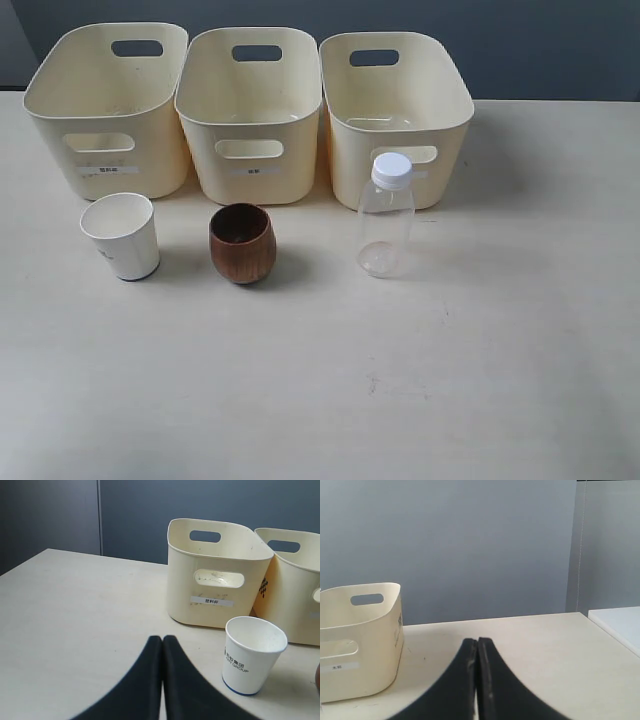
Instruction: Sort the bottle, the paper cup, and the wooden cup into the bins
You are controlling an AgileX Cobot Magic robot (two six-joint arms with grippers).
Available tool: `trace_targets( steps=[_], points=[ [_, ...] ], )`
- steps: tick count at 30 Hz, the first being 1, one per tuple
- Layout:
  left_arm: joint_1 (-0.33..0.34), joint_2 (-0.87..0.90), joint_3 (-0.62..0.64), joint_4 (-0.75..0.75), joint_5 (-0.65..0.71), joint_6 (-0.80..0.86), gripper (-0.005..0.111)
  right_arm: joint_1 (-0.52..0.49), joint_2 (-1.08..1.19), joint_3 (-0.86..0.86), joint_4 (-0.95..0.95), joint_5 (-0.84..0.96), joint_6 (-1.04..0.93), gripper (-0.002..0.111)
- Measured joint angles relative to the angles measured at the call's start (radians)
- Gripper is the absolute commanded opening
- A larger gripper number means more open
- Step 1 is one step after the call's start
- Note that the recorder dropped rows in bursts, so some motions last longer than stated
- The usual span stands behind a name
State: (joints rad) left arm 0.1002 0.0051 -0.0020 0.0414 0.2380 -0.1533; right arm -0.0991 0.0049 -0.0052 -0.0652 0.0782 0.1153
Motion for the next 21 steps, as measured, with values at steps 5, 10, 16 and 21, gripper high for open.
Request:
trace_targets(
  steps=[5, 10, 16, 21],
  points=[
    [0.000, 0.000, 0.000, 0.000, 0.000, 0.000, 0.000, 0.000, 0.000, 0.000, 0.031, -0.033, 0.000, -0.001],
    [0.000, 0.000, 0.000, 0.000, 0.000, 0.000, 0.000, 0.000, 0.000, 0.002, 0.323, -0.189, 0.074, -0.001],
    [0.000, 0.000, 0.000, 0.000, 0.000, 0.000, 0.000, 0.000, 0.000, 0.002, 0.494, -0.187, 0.098, -0.001],
    [0.000, 0.000, 0.000, 0.000, 0.000, 0.000, 0.000, 0.000, 0.000, 0.004, 0.502, -0.170, 0.100, -0.001]
  ],
)
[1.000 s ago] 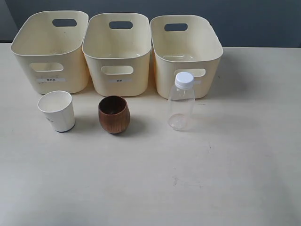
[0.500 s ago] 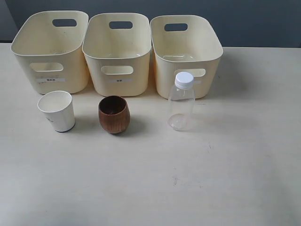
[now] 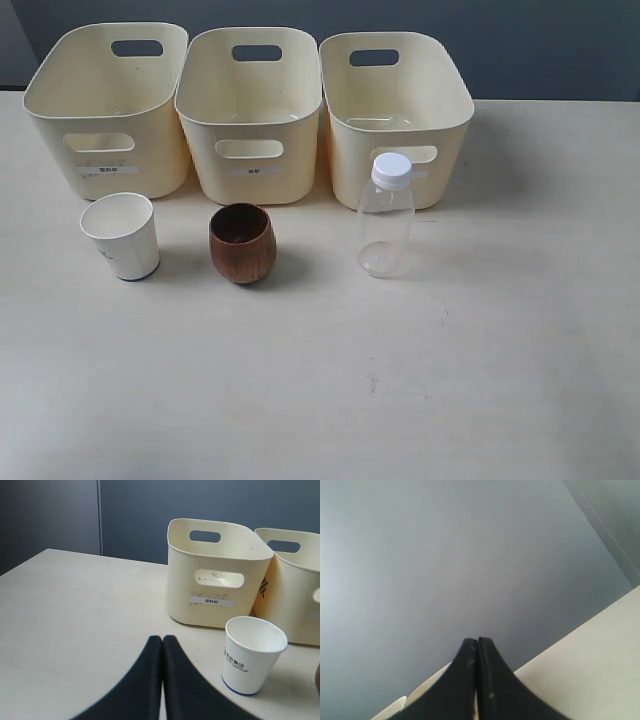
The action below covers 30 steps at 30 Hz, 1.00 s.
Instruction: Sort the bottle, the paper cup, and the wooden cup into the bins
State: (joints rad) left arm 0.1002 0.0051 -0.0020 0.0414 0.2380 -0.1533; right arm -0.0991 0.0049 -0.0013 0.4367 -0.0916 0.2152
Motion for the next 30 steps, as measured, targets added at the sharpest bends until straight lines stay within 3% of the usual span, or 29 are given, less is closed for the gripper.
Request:
trace_targets(
  steps=[6, 18, 24, 30],
  points=[
    [0.000, 0.000, 0.000, 0.000, 0.000, 0.000, 0.000, 0.000, 0.000, 0.000, -0.092, -0.021, 0.006, -0.001],
    [0.000, 0.000, 0.000, 0.000, 0.000, 0.000, 0.000, 0.038, 0.049, -0.139, -0.240, -0.210, 0.303, -0.001],
    [0.000, 0.000, 0.000, 0.000, 0.000, 0.000, 0.000, 0.038, 0.238, -0.306, -0.553, -0.244, 0.497, -0.001],
    [0.000, 0.000, 0.000, 0.000, 0.000, 0.000, 0.000, 0.038, 0.500, -0.548, -1.064, -0.271, 0.858, -0.001]
  ],
)
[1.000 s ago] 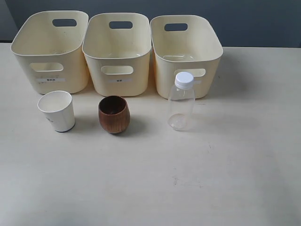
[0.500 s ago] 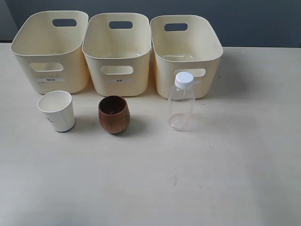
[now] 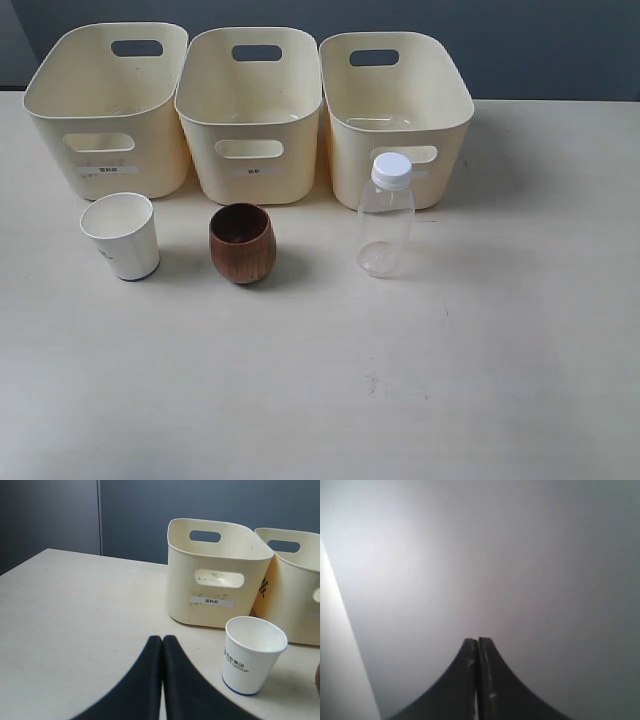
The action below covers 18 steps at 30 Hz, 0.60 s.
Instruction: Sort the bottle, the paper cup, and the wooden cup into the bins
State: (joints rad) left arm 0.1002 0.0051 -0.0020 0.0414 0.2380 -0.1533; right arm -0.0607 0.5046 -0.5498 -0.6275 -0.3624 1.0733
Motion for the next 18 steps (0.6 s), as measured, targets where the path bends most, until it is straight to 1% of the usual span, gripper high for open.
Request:
trace_targets(
  steps=[3, 4, 7, 10, 12, 14, 18],
  points=[
    [0.000, 0.000, 0.000, 0.000, 0.000, 0.000, 0.000, 0.000, 0.117, -0.125, -0.327, -0.050, 0.243, -0.001],
    [0.000, 0.000, 0.000, 0.000, 0.000, 0.000, 0.000, 0.000, 0.163, -0.177, -0.468, -0.075, 0.348, -0.001],
    [0.000, 0.000, 0.000, 0.000, 0.000, 0.000, 0.000, 0.000, 0.269, -0.298, -0.772, -0.187, 0.560, -0.001],
    [0.000, 0.000, 0.000, 0.000, 0.000, 0.000, 0.000, 0.000, 0.365, -0.409, -0.998, -0.291, 0.727, -0.001],
    [0.000, 0.000, 0.000, 0.000, 0.000, 0.000, 0.000, 0.002, 0.422, -0.449, -1.058, -0.346, 0.782, -0.001],
    [0.000, 0.000, 0.000, 0.000, 0.000, 0.000, 0.000, 0.015, 0.463, -0.473, -1.089, -0.385, 0.785, -0.001],
    [0.000, 0.000, 0.000, 0.000, 0.000, 0.000, 0.000, 0.085, 0.536, -0.488, -1.106, -0.418, 0.743, -0.001]
  ],
)
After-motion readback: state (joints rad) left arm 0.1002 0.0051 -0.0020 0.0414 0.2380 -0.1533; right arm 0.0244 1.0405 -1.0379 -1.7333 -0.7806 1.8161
